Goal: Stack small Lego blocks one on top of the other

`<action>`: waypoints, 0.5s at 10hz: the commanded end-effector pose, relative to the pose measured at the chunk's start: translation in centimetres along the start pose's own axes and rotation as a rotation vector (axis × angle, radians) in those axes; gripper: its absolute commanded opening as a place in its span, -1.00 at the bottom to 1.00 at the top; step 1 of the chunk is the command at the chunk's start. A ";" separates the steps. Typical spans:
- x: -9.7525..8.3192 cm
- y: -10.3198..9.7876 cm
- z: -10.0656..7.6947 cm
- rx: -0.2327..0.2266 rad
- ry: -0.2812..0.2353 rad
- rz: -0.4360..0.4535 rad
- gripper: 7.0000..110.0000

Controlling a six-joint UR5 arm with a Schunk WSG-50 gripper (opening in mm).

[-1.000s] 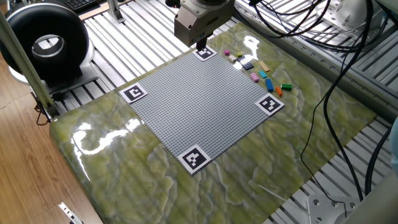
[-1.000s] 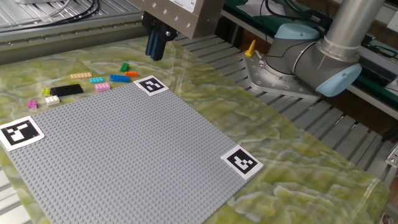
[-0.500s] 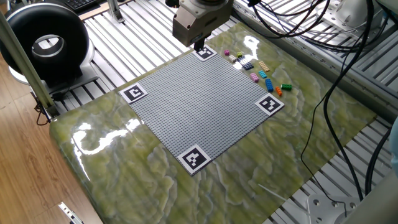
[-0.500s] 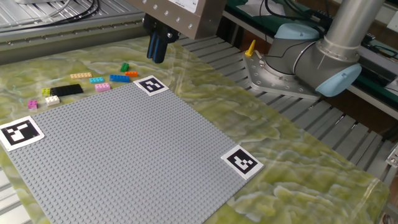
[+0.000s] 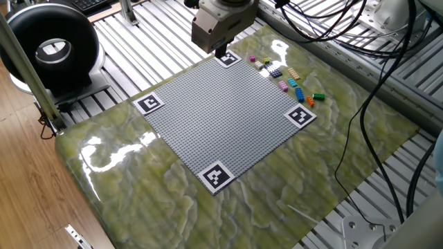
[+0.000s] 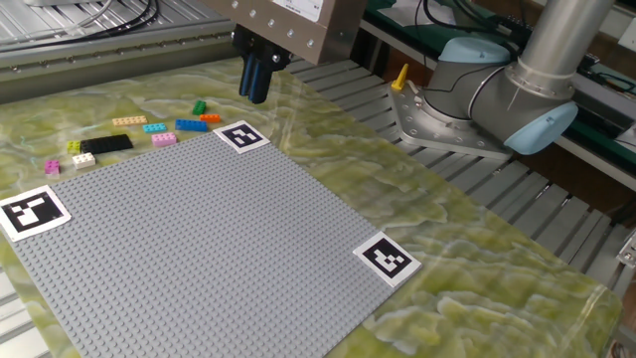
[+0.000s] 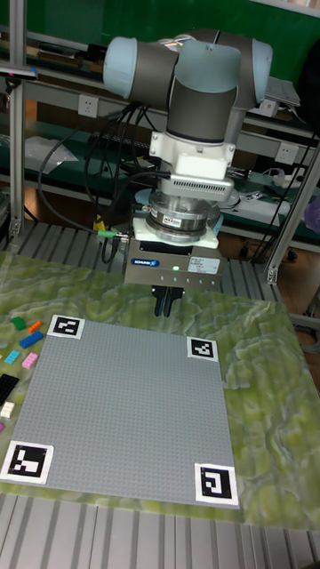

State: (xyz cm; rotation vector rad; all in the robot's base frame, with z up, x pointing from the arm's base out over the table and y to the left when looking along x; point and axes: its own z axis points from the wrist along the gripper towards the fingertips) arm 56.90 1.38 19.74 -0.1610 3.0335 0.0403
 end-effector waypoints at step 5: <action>1.2 -0.5 -0.4 0.014 0.045 -0.084 -0.71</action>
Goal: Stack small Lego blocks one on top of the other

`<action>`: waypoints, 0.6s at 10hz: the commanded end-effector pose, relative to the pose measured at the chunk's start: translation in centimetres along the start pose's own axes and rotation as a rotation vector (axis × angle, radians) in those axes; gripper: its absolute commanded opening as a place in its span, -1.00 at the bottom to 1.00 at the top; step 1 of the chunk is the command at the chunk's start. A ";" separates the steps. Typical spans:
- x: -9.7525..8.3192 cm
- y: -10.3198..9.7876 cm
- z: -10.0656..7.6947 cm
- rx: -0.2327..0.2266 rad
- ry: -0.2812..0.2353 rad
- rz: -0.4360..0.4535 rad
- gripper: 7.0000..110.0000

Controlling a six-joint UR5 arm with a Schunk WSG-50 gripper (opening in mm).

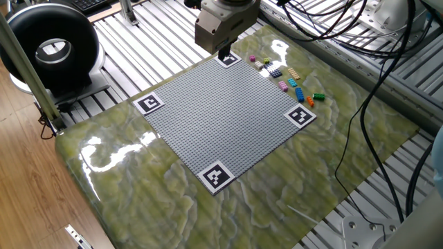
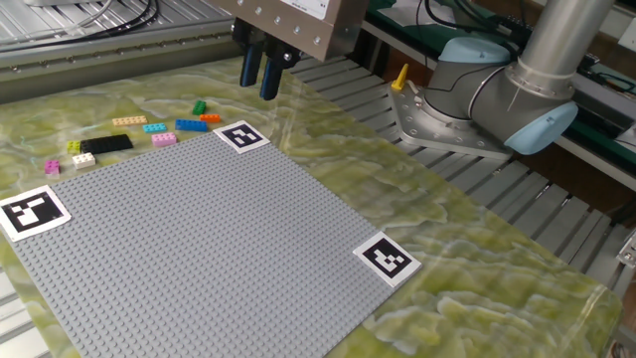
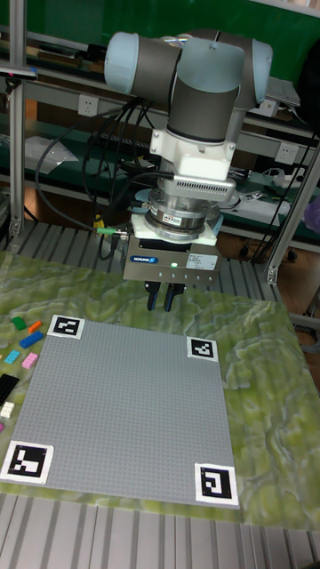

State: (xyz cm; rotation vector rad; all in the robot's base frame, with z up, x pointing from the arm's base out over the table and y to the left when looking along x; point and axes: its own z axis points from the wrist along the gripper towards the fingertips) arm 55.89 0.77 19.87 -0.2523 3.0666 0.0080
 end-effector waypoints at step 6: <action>2.1 0.0 -0.2 -0.007 0.085 -0.060 -0.71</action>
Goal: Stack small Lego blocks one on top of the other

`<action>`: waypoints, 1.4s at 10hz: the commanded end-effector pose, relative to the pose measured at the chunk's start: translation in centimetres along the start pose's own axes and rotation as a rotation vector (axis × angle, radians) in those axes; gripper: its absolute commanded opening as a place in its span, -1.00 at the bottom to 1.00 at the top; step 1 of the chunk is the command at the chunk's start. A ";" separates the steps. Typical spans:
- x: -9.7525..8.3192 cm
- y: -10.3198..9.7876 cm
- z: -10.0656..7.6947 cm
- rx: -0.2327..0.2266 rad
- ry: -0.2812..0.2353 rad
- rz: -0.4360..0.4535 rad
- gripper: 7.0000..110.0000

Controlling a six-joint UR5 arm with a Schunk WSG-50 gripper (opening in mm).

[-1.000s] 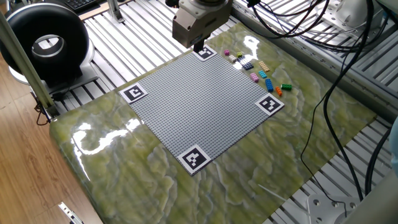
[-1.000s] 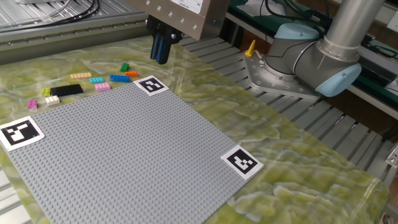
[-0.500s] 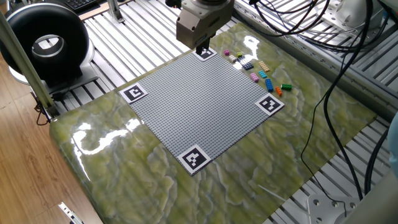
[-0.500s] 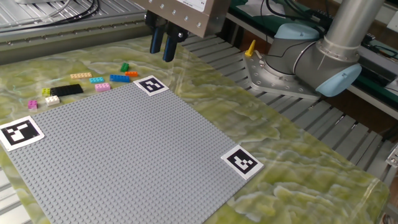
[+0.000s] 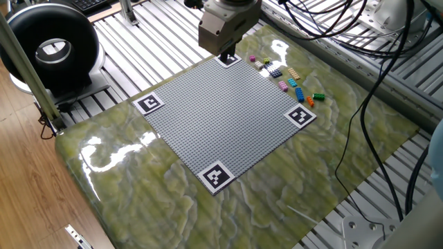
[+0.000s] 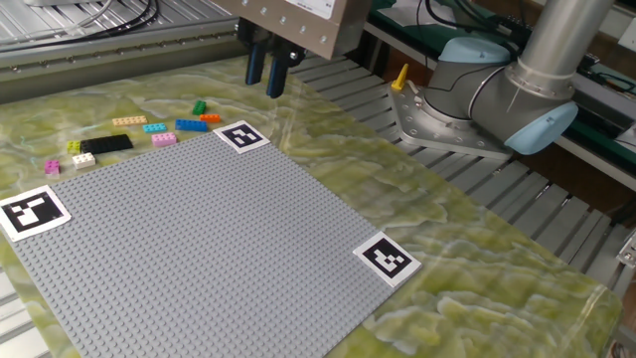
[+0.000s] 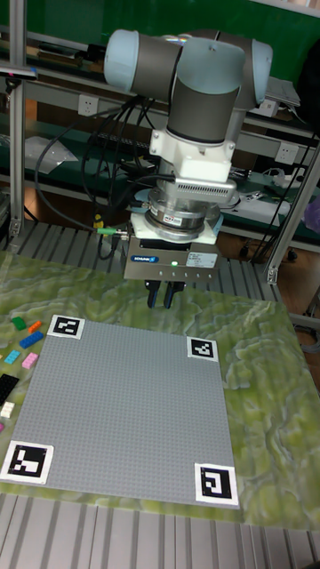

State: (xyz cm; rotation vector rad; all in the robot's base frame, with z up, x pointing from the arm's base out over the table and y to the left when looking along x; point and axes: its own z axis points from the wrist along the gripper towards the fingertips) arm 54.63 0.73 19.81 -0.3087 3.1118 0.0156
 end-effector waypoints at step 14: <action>1.1 -0.8 0.4 0.022 0.047 -0.071 -0.71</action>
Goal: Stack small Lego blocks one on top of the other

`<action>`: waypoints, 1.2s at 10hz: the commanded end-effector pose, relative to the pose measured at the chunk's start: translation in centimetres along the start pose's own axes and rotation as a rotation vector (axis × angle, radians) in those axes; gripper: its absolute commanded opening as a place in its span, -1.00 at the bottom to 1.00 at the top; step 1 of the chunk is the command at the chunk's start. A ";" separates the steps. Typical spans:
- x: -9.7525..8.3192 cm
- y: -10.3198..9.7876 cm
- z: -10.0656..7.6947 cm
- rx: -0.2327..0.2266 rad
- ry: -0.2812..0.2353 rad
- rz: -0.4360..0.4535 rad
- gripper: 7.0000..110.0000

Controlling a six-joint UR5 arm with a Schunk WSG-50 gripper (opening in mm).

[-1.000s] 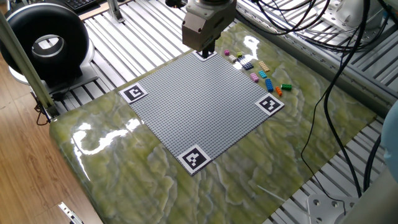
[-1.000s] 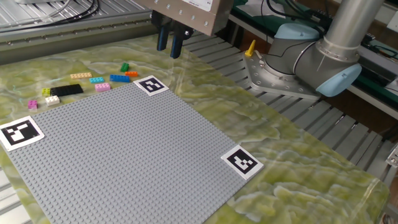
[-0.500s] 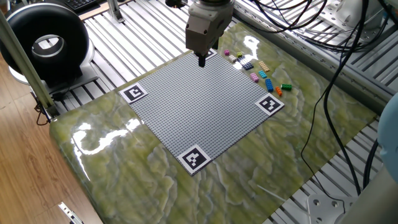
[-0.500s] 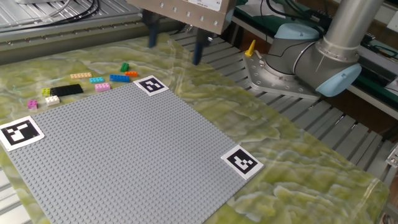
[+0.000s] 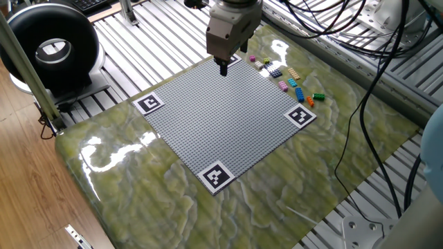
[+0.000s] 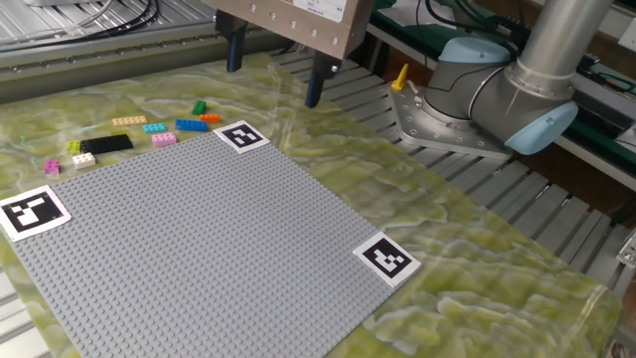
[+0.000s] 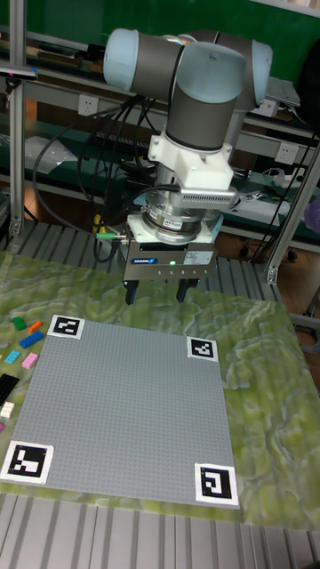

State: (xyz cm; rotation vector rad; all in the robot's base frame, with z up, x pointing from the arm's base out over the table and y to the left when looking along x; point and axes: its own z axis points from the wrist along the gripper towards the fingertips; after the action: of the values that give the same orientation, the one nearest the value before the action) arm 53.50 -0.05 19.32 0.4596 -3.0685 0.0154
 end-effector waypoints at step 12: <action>0.3 -0.2 -0.1 0.006 0.013 -0.098 -0.71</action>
State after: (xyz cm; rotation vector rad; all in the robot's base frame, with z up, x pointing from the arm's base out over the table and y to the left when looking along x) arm 53.03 -0.48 19.31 0.5233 -3.0361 0.0379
